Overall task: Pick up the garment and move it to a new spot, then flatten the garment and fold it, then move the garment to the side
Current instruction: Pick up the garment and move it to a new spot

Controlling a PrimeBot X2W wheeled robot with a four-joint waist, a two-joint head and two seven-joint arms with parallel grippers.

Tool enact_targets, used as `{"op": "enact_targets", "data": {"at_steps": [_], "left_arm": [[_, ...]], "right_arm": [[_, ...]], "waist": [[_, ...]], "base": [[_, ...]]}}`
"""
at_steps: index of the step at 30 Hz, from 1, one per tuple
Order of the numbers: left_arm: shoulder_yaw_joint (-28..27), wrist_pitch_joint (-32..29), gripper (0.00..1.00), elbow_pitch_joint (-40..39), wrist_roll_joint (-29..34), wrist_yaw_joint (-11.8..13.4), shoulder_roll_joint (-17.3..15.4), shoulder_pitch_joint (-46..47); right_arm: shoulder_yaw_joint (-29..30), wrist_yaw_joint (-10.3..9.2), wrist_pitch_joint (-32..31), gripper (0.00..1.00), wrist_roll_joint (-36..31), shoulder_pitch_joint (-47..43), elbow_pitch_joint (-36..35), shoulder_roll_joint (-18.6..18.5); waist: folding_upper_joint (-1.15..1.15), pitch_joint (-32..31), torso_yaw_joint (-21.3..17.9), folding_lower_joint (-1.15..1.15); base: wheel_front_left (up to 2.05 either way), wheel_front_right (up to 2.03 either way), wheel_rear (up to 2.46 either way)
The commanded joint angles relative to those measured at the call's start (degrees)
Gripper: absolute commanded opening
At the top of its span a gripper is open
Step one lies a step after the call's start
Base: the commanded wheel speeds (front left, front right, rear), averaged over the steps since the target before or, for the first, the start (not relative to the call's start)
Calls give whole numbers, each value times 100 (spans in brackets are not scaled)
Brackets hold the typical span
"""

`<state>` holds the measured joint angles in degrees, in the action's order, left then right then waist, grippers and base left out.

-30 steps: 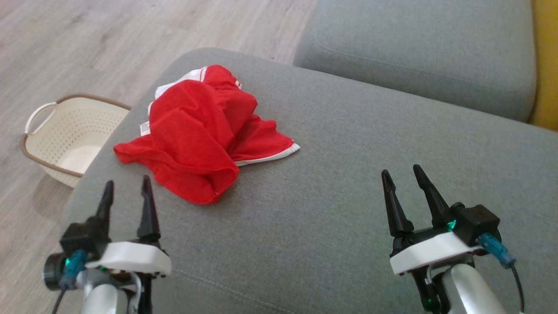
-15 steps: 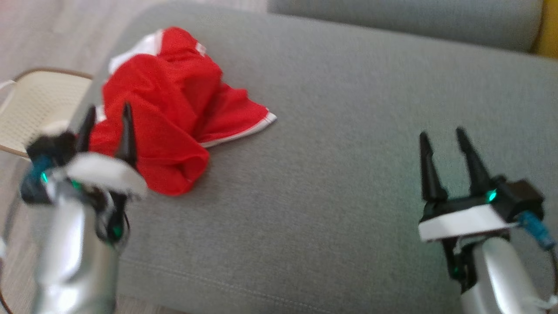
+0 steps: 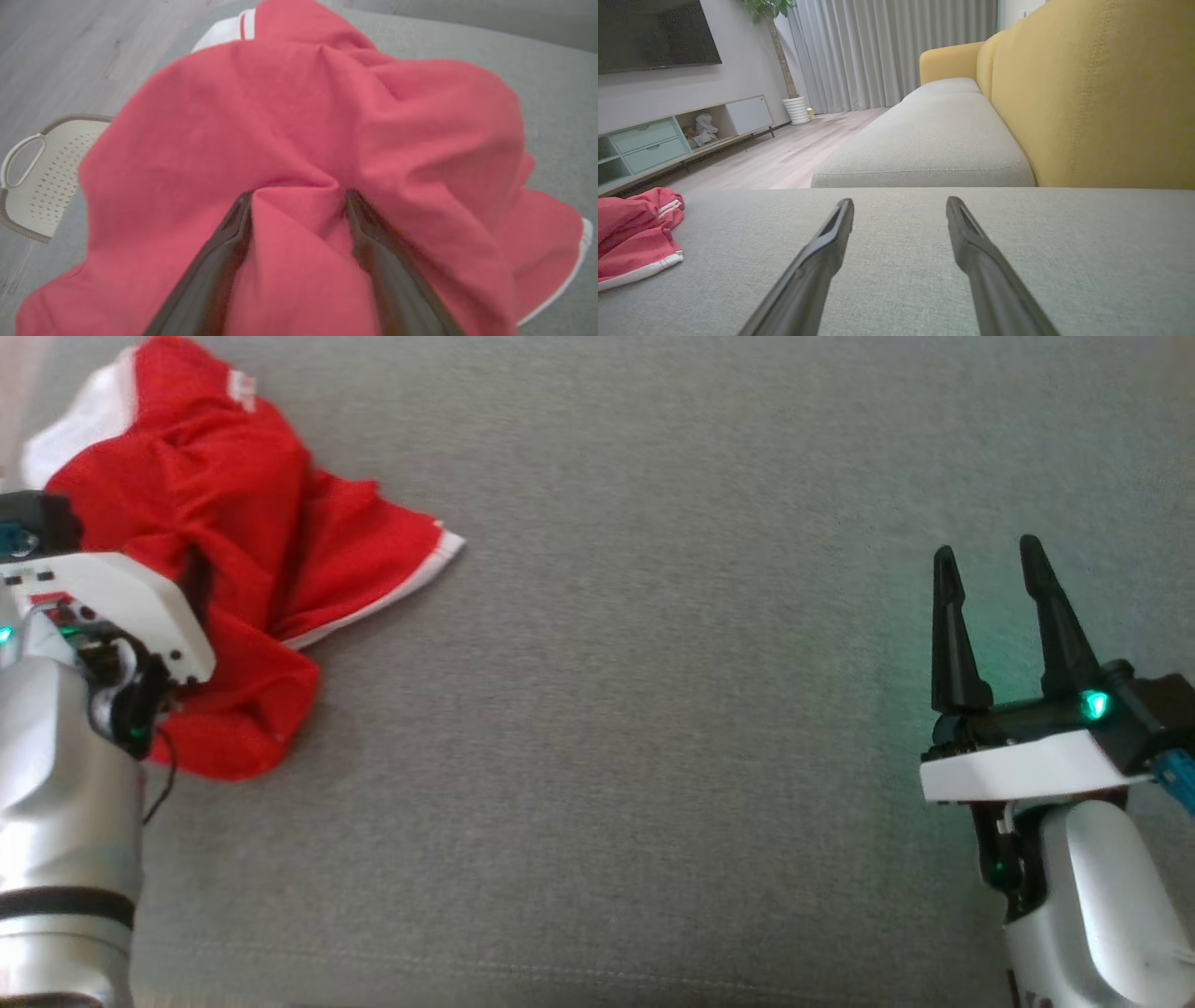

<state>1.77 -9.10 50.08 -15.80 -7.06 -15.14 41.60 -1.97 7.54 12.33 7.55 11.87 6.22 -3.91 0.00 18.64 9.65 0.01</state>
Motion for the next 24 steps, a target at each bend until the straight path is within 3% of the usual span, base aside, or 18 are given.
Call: {"op": "enact_targets", "data": {"at_steps": [1, 5, 7, 16, 24], "left_arm": [[-106, -40, 100, -75, -23, -7, -372, 250], [-24, -91, 100, 315, -22, -17, -498, 408], [-13, -9, 0, 448, -53, -22, -532, 479], [-62, 1289, 0, 508, -46, 150, -549, 701], [-203, 2209, 0, -71, -272, 147, -334, 728]], "right_arm": [[-136, -5, 22, 100, -33, 160, -212, -15], [-122, -5, 51, 100, -31, 204, -240, -5], [-108, -5, 68, 100, -27, 199, -237, 1], [-77, -5, 151, 100, 12, 134, -1, 37], [-128, -5, 217, 100, 98, -8, 287, 76]], "waist": [[0, 144, -163, -1], [0, 215, -292, -1], [0, 225, -322, -1], [0, -132, -253, -1], [0, -765, -78, -1]], "base": [[0, 0, 0], [0, 0, 0], [0, 0, 0], [0, 0, 0], [0, 0, 0]]}}
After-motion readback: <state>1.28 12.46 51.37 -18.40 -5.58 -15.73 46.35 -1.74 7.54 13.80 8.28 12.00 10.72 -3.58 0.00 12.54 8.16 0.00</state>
